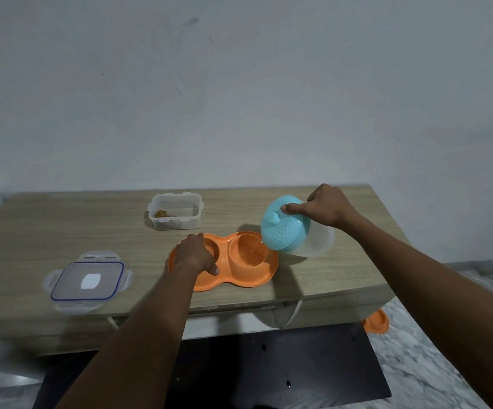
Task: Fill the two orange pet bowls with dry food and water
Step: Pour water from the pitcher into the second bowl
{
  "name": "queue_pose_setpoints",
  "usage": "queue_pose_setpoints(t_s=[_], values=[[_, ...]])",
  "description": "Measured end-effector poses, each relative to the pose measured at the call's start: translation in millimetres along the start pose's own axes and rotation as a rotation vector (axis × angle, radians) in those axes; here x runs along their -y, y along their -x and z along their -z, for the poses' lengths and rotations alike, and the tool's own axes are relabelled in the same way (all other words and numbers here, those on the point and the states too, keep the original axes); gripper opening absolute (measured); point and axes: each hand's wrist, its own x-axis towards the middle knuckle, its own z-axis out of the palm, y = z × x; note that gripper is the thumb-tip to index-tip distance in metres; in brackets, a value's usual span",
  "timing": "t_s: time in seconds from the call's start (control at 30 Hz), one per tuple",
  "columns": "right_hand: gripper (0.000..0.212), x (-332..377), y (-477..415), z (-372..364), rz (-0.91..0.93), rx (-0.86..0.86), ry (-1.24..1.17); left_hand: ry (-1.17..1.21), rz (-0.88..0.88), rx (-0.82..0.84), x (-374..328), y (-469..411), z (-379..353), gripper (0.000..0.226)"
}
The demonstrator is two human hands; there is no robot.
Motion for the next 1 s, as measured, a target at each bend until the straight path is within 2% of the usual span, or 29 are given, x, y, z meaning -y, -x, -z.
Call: queue_pose_setpoints(t_s=[1.0], values=[[0.074, 3.3, -1.3, 6.9, 0.018, 0.004, 0.032, 0.013, 0.015, -0.003, 0.9, -4.7, -2.9, 0.111]])
